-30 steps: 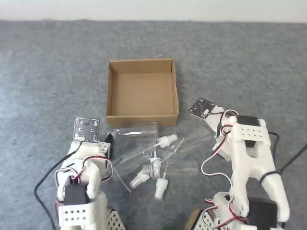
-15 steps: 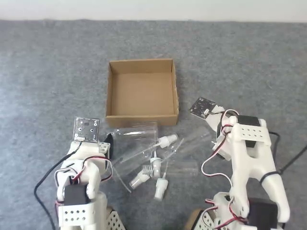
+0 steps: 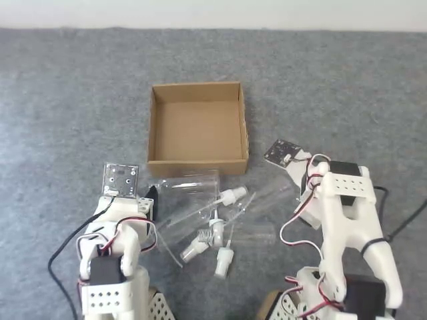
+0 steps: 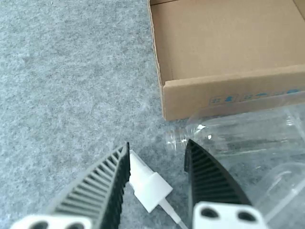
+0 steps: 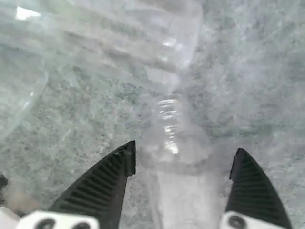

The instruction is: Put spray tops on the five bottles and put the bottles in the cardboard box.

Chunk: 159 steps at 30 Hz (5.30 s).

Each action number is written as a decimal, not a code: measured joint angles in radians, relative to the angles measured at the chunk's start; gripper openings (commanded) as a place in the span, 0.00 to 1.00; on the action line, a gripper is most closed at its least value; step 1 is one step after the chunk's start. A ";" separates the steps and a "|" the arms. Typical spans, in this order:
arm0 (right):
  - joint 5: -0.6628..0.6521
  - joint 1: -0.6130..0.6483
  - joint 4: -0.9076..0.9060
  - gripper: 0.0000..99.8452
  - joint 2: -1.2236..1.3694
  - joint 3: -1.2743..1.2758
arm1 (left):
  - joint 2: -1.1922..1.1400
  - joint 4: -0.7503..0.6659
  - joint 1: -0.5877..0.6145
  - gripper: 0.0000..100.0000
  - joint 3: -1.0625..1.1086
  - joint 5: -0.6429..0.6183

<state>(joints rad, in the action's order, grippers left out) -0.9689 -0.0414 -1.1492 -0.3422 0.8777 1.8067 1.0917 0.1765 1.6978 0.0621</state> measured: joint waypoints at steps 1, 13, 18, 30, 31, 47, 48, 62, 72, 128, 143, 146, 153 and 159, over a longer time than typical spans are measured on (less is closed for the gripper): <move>0.000 0.000 0.000 0.28 0.000 0.012 | 0.000 0.000 0.000 0.18 0.000 0.000; 0.000 0.000 0.002 0.04 0.000 0.031 | 0.000 0.000 0.000 0.18 0.000 0.000; 0.000 0.000 0.002 0.04 0.000 0.031 | 0.000 0.000 0.000 0.18 0.000 0.000; 0.018 0.003 -0.206 0.04 0.000 -0.098 | 0.000 0.000 0.000 0.18 0.000 0.000; 0.035 0.003 -0.221 0.04 0.000 -0.115 | 0.000 0.000 0.000 0.18 0.000 0.000; 0.315 0.080 -0.267 0.04 0.000 -0.244 | 0.000 0.000 0.000 0.18 0.000 0.000; 0.339 0.095 -0.267 0.04 0.000 -0.249 | 0.000 0.000 0.000 0.18 0.000 0.000; 0.585 0.241 -0.272 0.04 -0.264 -0.258 | 0.000 0.000 0.000 0.18 0.000 0.000; 0.672 0.244 -0.236 0.04 -0.381 -0.258 | 0.000 0.000 0.000 0.18 0.000 0.000; 0.833 0.321 0.149 0.04 -1.343 0.442 | 0.000 0.000 0.000 0.18 -0.003 0.000; 0.833 0.321 0.149 0.04 -1.458 0.496 | 0.000 0.000 0.003 0.18 -0.236 0.078; 0.833 0.321 0.149 0.04 -1.458 0.496 | 0.000 0.000 0.000 0.18 -0.267 0.112; 0.833 0.322 0.149 0.04 -1.458 0.496 | 0.000 0.000 0.002 0.18 -0.301 0.195; 0.864 0.272 0.149 0.04 -1.458 0.496 | 0.000 0.003 0.000 0.18 -0.325 0.269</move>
<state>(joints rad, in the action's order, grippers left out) -0.1051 0.2302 -1.0004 -1.7998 1.3732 1.8067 1.0948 0.1765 1.3725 0.3307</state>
